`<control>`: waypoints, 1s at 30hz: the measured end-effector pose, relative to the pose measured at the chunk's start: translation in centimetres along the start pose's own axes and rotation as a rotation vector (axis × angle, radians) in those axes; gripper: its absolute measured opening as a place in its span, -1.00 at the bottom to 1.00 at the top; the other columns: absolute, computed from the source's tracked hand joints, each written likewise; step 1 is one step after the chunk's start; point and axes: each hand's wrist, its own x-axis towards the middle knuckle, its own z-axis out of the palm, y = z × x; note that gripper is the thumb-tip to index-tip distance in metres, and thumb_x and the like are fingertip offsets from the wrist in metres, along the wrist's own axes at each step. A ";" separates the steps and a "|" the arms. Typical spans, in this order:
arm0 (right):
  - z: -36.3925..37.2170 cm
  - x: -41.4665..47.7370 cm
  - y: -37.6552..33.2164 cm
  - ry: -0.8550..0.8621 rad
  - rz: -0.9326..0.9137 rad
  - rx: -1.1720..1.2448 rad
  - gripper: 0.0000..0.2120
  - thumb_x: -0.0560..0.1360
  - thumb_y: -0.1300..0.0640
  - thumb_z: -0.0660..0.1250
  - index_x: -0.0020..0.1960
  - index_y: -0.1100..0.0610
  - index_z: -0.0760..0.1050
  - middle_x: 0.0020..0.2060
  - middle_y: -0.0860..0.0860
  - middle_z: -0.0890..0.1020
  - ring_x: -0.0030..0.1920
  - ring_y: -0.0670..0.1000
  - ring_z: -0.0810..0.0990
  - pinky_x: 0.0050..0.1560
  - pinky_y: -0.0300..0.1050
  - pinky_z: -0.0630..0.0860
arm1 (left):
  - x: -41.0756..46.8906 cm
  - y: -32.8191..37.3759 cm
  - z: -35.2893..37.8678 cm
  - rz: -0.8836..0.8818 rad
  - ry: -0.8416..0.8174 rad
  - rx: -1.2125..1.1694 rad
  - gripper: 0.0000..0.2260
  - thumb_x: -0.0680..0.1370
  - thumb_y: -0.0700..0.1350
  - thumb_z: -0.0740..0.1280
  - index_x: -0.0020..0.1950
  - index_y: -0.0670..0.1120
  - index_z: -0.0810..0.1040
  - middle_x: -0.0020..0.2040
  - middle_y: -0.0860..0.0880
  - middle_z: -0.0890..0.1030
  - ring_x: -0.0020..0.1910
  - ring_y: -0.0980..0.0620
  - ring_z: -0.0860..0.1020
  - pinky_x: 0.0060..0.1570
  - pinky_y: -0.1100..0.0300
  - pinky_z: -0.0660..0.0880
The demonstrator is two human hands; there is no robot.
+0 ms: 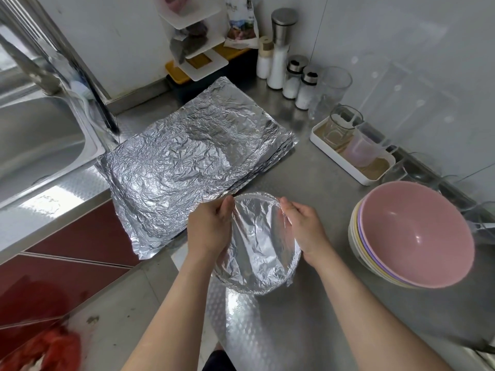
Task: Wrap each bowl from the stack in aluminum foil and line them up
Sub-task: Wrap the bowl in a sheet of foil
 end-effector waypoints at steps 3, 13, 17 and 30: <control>-1.1 0.5 -1.2 -0.110 0.065 -0.053 -0.59 0.56 -0.11 0.26 0.14 0.20 0.60 0.03 0.04 0.64 0.03 0.00 0.56 0.22 -0.03 0.45 | -0.6 -0.6 0.4 -0.066 0.037 -0.093 -0.49 0.65 0.07 0.22 -0.36 -0.28 0.39 -0.54 -0.21 0.36 -0.51 -0.01 0.29 -0.42 0.06 0.23; -0.5 0.0 0.0 -0.032 -0.136 -0.392 -0.70 0.64 0.05 0.19 0.34 0.02 0.48 0.22 -0.11 0.55 0.20 -0.18 0.46 0.15 -0.34 0.34 | -2.0 -0.8 1.1 -0.154 -0.011 -0.327 -0.68 0.63 -0.03 0.26 0.39 -0.02 0.51 0.21 -0.03 0.63 0.20 0.04 0.57 0.06 0.35 0.41; -0.7 0.2 -0.1 -0.031 -0.155 -0.424 -0.70 0.64 0.03 0.19 0.33 0.04 0.49 0.16 -0.12 0.57 0.14 -0.18 0.48 -0.02 -0.52 0.35 | -1.6 -0.8 0.4 -0.138 -0.100 -0.193 -0.60 0.60 0.06 0.31 0.43 0.05 0.44 0.25 -0.12 0.61 0.24 -0.13 0.56 0.16 0.12 0.46; -0.1 1.2 -0.4 -0.076 -0.133 -0.355 -0.72 0.66 0.04 0.14 0.22 0.06 0.57 -0.63 -0.23 0.36 -0.56 -0.22 0.34 -0.42 -0.35 0.23 | 3.3 1.6 0.2 0.214 -0.402 0.163 -0.67 0.68 -0.01 0.12 -0.26 0.00 0.42 -0.40 0.11 0.43 -0.43 0.13 0.42 -0.30 0.16 0.35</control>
